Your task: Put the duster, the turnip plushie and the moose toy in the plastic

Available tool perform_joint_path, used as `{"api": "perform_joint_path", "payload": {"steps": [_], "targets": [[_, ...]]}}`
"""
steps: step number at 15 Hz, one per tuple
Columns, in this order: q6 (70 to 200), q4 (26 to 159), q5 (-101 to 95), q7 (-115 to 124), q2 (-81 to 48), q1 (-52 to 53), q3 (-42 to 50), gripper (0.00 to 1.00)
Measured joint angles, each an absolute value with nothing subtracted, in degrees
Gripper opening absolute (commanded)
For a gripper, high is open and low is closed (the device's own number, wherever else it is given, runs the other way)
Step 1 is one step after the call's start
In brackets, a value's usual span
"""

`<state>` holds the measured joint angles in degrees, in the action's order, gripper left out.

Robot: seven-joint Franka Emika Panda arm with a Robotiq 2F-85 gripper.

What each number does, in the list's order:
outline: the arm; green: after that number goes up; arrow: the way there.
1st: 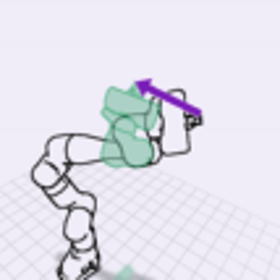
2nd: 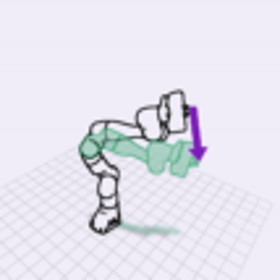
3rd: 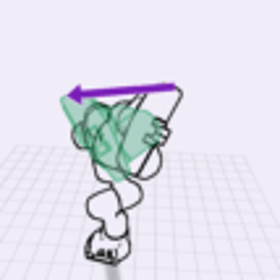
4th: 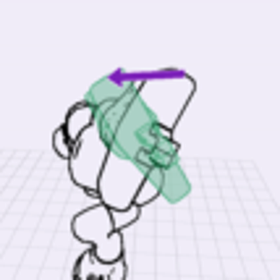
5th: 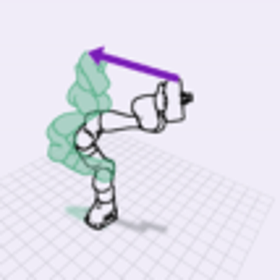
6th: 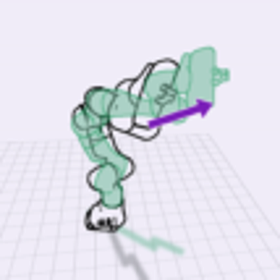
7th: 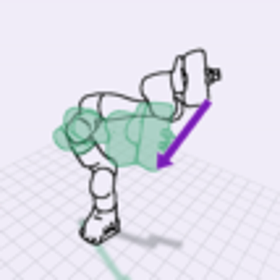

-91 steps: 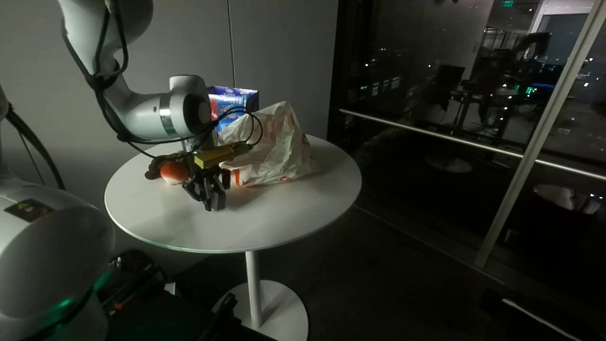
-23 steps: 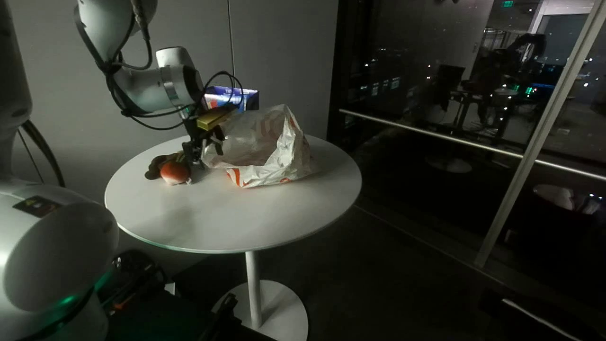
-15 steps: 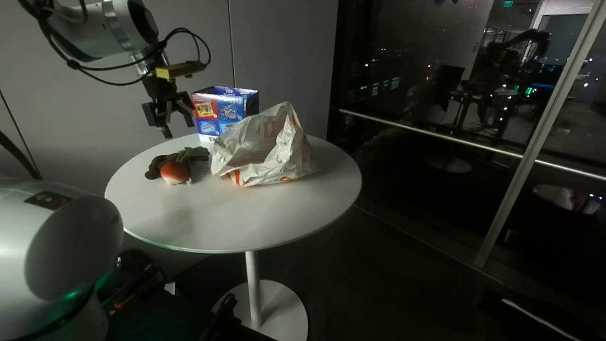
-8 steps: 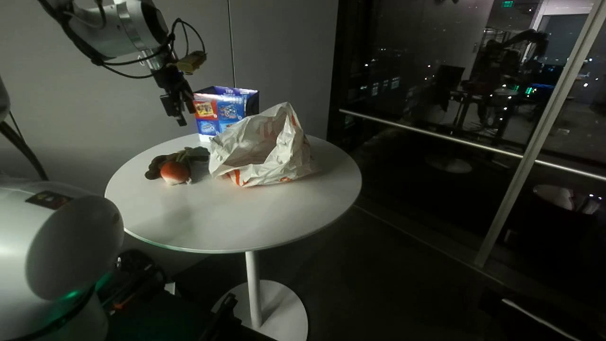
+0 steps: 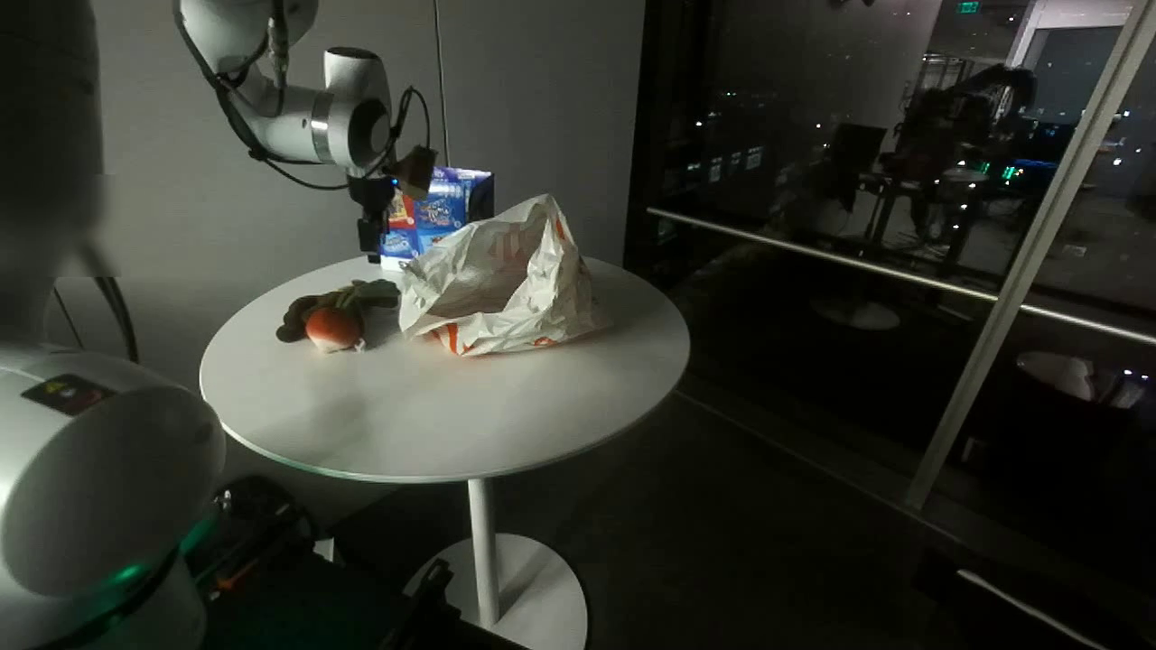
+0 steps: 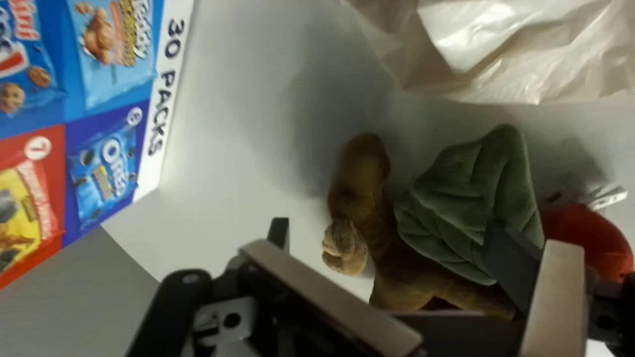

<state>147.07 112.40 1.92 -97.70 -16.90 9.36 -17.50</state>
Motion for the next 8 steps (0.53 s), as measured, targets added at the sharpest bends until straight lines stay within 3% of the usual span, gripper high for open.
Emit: {"api": "perform_joint_path", "payload": {"steps": [8], "targets": [[128.95,102.69,7.88,-102.89,-25.12,8.43,-20.4,1.0]]}}
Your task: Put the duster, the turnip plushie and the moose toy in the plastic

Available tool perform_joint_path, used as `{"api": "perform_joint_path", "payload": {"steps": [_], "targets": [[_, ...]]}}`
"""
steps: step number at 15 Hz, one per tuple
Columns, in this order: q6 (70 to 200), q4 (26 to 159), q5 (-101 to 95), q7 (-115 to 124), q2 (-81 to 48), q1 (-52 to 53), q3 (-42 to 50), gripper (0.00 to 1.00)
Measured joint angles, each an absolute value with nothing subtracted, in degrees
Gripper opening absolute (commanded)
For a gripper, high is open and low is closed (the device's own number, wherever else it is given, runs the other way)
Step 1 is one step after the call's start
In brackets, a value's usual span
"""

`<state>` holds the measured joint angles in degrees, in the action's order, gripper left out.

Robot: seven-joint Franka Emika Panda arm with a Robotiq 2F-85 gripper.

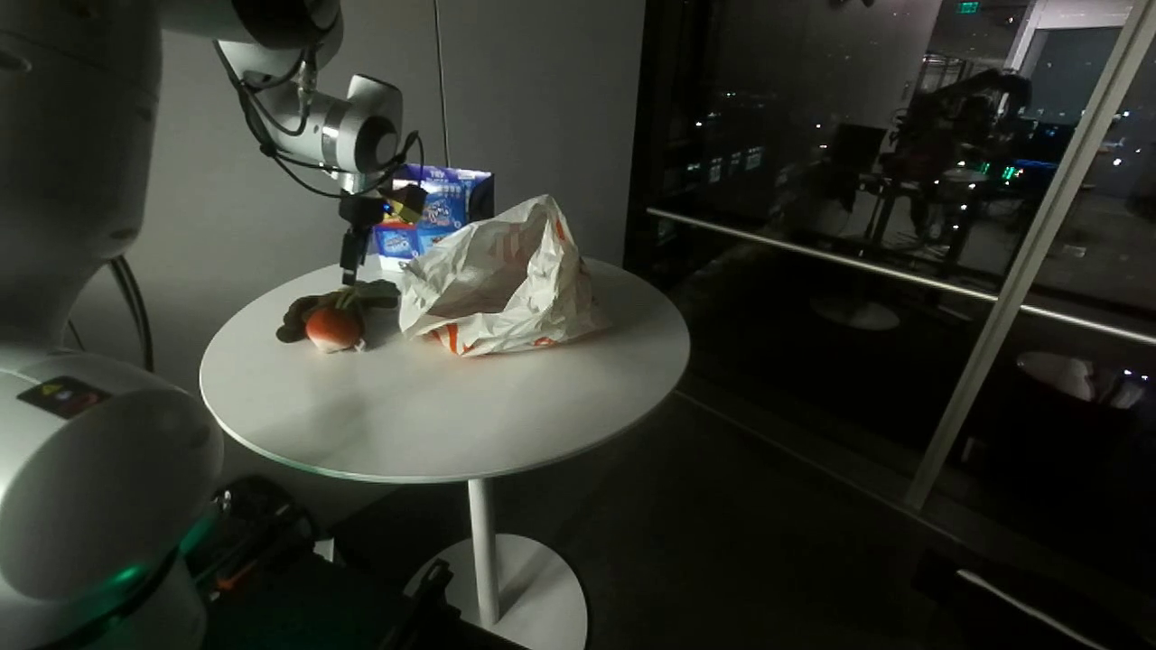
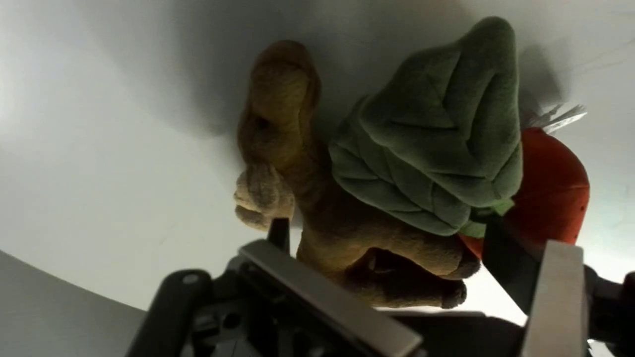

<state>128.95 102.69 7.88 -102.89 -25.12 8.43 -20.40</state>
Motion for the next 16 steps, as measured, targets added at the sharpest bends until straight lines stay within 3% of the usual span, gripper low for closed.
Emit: {"api": "perform_joint_path", "payload": {"steps": [9,16], "targets": [[110.58,95.03,5.36,-100.19,-30.21,10.37,-17.95,1.0],[108.75,90.31,3.43,-95.0,-35.77,12.13,-16.24,1.0]]}}
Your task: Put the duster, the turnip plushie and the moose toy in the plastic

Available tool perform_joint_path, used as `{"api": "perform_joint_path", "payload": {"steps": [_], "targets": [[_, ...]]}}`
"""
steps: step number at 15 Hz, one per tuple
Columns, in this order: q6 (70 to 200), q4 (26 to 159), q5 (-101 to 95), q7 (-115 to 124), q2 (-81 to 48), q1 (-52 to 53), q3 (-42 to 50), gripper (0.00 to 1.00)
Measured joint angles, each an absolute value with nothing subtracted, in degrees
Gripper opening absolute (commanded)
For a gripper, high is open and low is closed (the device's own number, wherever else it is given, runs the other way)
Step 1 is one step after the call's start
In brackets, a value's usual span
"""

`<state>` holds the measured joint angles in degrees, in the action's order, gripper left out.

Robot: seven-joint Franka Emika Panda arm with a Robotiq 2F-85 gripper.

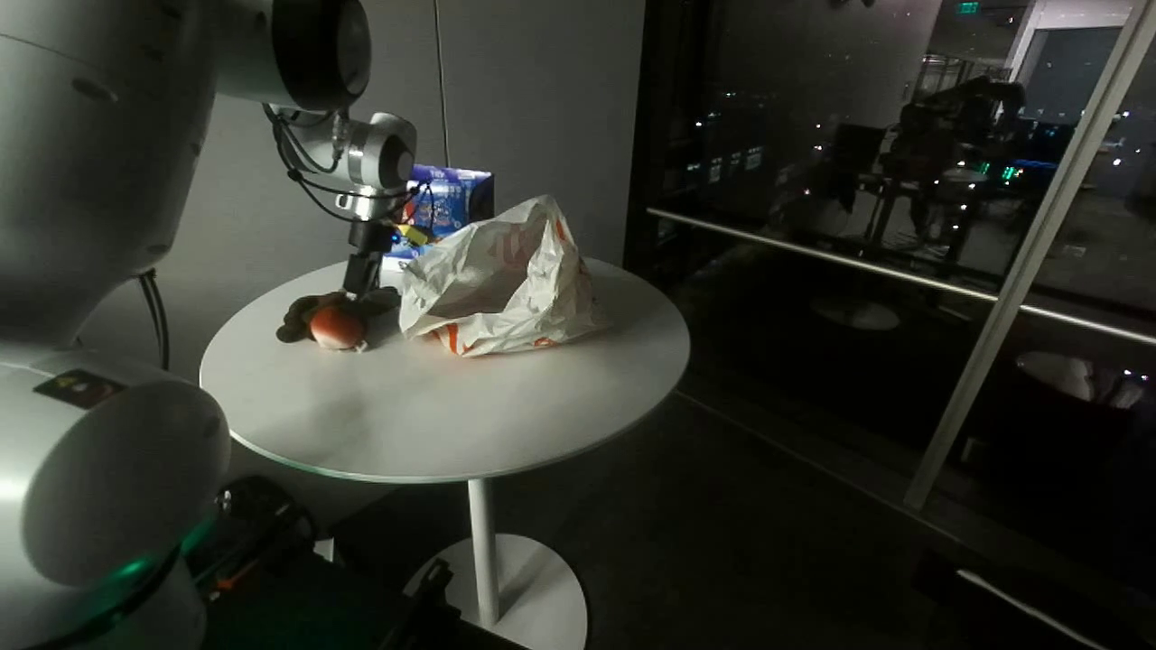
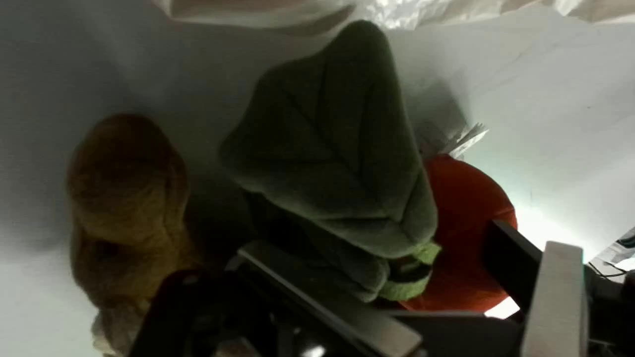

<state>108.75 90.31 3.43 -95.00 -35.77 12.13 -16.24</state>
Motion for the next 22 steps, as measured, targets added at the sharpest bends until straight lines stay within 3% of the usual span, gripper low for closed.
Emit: {"api": "perform_joint_path", "payload": {"steps": [1,2,4,12,22], "targets": [[108.78,89.84,3.06,-93.95,-36.41,12.33,-16.04,0.98],[108.78,89.36,2.87,-93.0,-36.91,12.44,-15.97,0.74],[108.72,88.54,2.69,-91.68,-37.61,12.5,-15.96,0.7],[108.72,87.29,2.45,-90.89,-37.86,12.53,-15.97,0.1],[109.34,87.05,4.3,-91.21,-33.96,10.68,-17.11,0.1]]}}
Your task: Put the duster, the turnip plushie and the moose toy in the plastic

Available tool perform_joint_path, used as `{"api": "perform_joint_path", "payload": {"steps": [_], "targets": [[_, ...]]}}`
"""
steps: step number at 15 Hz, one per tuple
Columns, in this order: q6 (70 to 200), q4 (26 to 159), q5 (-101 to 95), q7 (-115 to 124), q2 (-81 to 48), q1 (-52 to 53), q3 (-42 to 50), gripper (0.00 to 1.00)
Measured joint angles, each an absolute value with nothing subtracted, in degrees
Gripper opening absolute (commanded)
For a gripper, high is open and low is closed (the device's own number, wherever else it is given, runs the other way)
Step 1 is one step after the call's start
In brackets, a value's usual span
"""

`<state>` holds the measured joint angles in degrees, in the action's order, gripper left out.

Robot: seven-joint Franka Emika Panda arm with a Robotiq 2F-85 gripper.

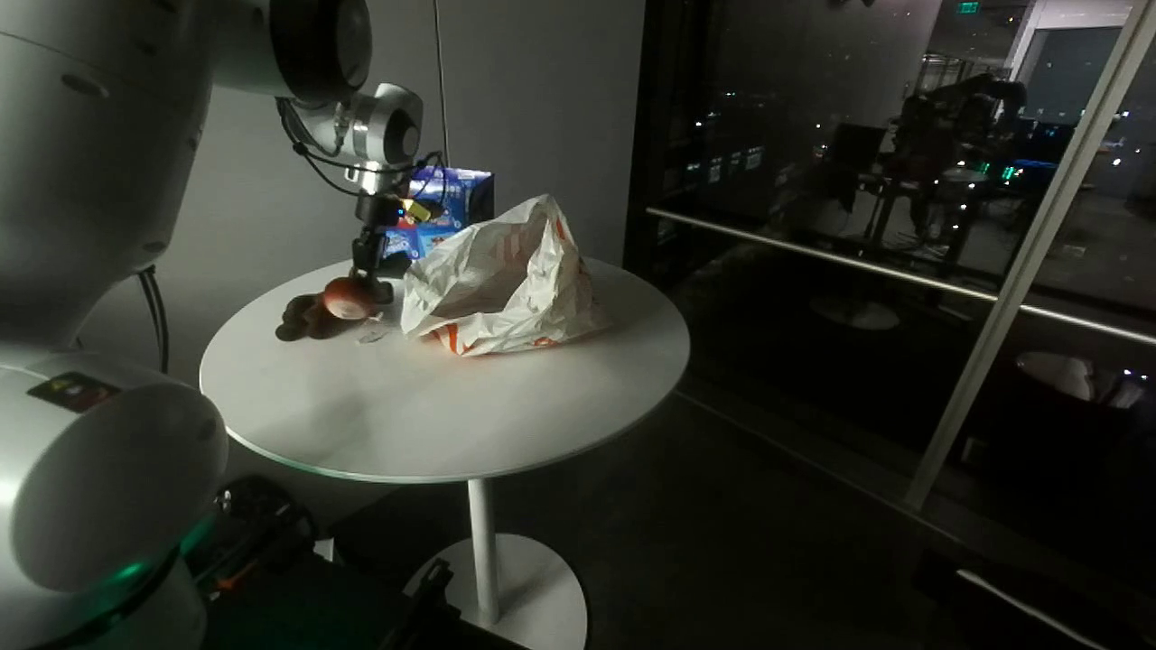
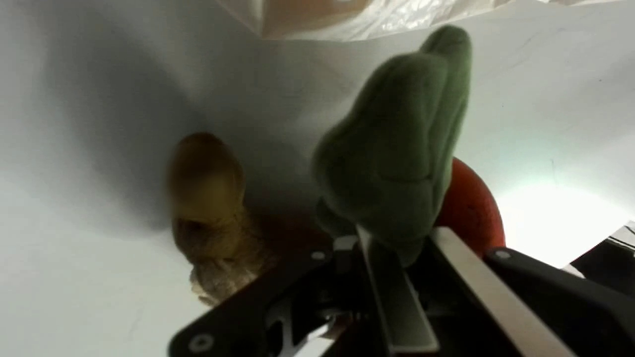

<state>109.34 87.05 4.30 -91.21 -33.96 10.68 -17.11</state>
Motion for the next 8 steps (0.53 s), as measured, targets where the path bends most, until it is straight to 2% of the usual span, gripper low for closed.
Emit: {"api": "perform_joint_path", "payload": {"steps": [8], "targets": [[124.84,100.32,3.5,-80.95,-16.11,10.42,-15.37,0.09]]}}
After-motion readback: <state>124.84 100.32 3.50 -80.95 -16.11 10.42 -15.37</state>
